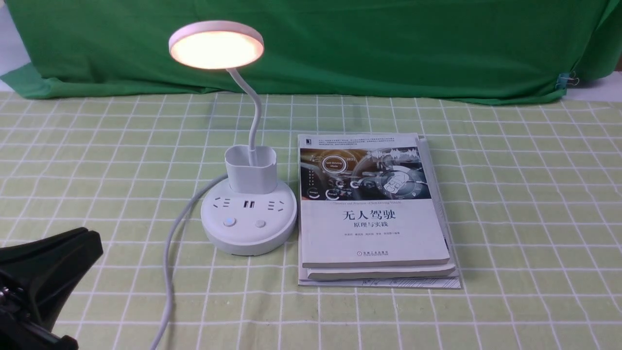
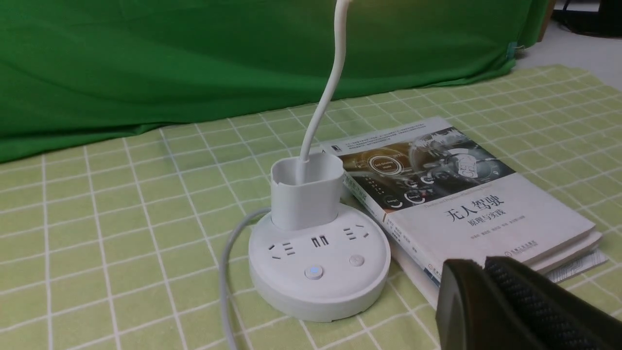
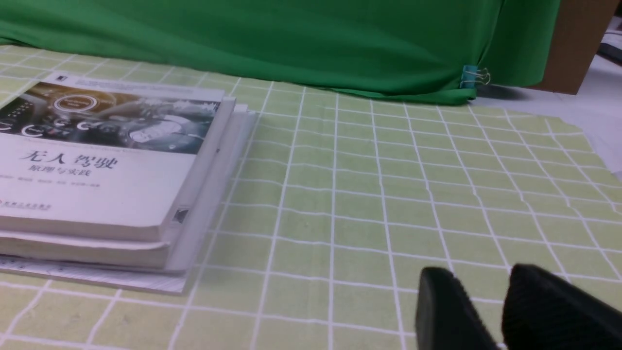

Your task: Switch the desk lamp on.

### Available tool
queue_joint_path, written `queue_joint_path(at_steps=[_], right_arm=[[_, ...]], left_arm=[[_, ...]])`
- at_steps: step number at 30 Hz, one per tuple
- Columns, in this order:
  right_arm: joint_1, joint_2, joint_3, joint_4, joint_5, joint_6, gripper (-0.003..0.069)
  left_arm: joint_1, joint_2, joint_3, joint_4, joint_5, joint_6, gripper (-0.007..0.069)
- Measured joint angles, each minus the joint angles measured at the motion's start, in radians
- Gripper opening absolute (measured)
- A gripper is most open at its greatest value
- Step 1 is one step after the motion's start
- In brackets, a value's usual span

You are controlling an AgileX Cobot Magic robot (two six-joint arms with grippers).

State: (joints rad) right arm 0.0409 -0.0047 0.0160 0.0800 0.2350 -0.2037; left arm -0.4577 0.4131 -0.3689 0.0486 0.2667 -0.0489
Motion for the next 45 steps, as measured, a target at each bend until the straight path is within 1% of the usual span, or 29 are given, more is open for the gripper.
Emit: queue_joint_path(at_steps=[5,12,13,17,20,23,24,25,27,29,32,39,45], right_arm=[[0.000,0.000,0.000,0.000,0.000,0.000,0.0242],[0.000,0.000,0.000,0.000,0.000,0.000,0.0242],[0.000,0.000,0.000,0.000,0.000,0.000,0.0242],[0.000,0.000,0.000,0.000,0.000,0.000,0.0242],[0.000,0.000,0.000,0.000,0.000,0.000,0.0242],[0.000,0.000,0.000,0.000,0.000,0.000,0.0242],[0.000,0.000,0.000,0.000,0.000,0.000,0.0242],[0.000,0.000,0.000,0.000,0.000,0.000,0.0242],[0.000,0.000,0.000,0.000,0.000,0.000,0.0242],[0.000,0.000,0.000,0.000,-0.001,0.000,0.0242],[0.000,0.000,0.000,0.000,-0.001,0.000,0.0242],[0.000,0.000,0.000,0.000,-0.001,0.000,0.0242],[0.000,0.000,0.000,0.000,-0.001,0.000,0.0242]], left_arm=[[0.000,0.000,0.000,0.001,0.001,0.003,0.0019],[0.000,0.000,0.003,0.042,0.001,0.042,0.0019],[0.000,-0.003,0.011,0.066,-0.013,0.049,0.0019],[0.034,-0.039,0.040,0.090,-0.024,0.049,0.0019],[0.148,-0.150,0.122,0.084,-0.013,0.049,0.0019],[0.253,-0.269,0.209,0.061,-0.021,0.049,0.0019],[0.302,-0.323,0.252,0.043,-0.031,0.049,0.0019],[0.308,-0.331,0.258,0.041,-0.033,0.049,0.0019],[0.386,-0.397,0.331,0.023,-0.045,0.049,0.0019],[0.439,-0.409,0.368,0.019,-0.038,0.049,0.0019],[0.485,-0.413,0.376,0.025,-0.034,0.049,0.0019],[0.497,-0.415,0.376,0.030,-0.035,0.049,0.0019],[0.473,-0.415,0.376,0.030,-0.035,0.049,0.0019]])
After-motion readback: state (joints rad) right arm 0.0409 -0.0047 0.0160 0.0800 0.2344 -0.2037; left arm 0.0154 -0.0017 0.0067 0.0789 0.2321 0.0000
